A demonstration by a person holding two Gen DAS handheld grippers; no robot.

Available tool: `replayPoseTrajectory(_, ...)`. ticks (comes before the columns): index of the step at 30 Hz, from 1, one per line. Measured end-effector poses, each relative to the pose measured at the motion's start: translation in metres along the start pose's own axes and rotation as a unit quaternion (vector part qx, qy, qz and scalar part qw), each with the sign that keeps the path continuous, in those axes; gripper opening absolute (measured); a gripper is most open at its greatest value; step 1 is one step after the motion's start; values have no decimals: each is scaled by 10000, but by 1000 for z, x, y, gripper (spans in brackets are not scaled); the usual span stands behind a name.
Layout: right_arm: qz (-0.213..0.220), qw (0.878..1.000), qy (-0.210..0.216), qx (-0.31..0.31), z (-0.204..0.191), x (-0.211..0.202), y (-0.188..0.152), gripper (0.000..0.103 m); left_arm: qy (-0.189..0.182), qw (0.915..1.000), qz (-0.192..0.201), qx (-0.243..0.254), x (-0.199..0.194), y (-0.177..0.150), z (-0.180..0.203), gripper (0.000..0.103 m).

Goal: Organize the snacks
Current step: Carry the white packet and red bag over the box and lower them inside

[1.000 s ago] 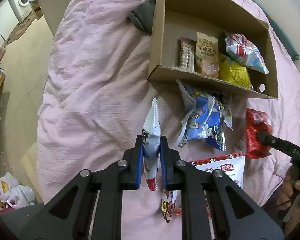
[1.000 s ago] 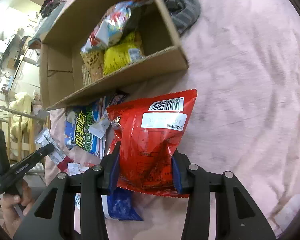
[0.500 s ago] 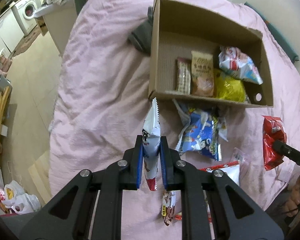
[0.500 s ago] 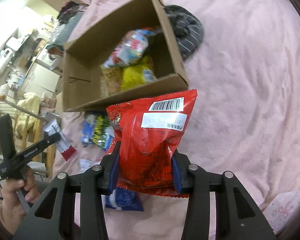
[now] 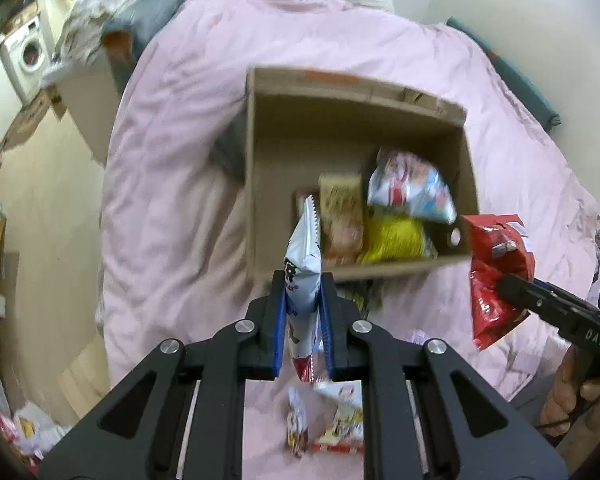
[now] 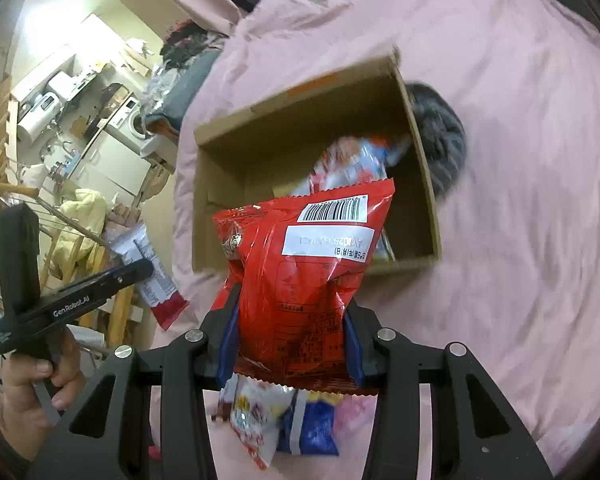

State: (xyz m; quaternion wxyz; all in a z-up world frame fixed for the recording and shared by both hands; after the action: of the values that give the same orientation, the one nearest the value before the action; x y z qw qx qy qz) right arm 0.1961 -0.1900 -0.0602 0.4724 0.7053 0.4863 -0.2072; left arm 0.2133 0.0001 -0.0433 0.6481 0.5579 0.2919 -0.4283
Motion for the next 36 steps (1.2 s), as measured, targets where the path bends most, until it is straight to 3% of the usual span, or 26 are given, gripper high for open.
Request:
replayPoseTrajectory(11, 417, 9989, 54, -219, -23, 29, 64, 45, 379, 9979, 440, 274, 27, 62, 5, 12)
replayPoseTrajectory(22, 407, 9989, 252, -17, -5, 63, 62, 45, 191, 9990, 10, 392, 82, 51, 4, 12)
replayPoseTrajectory(36, 36, 9994, 299, -171, -15, 98, 51, 46, 148, 9996, -84, 226, 89, 41, -8, 13)
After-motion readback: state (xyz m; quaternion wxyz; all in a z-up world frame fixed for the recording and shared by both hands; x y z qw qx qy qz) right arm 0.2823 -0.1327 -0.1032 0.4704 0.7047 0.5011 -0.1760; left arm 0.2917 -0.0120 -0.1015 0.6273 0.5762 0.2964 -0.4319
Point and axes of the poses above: each gripper's, at about its wrist camera, not at the fingertips, and x roughly the way its jaws point, z to its right, y to its top, the point moved 8 cm from there along x, roughly the way its jaws point, and after that the axes turned 4 degrees about -y, right-handed, at the moved point
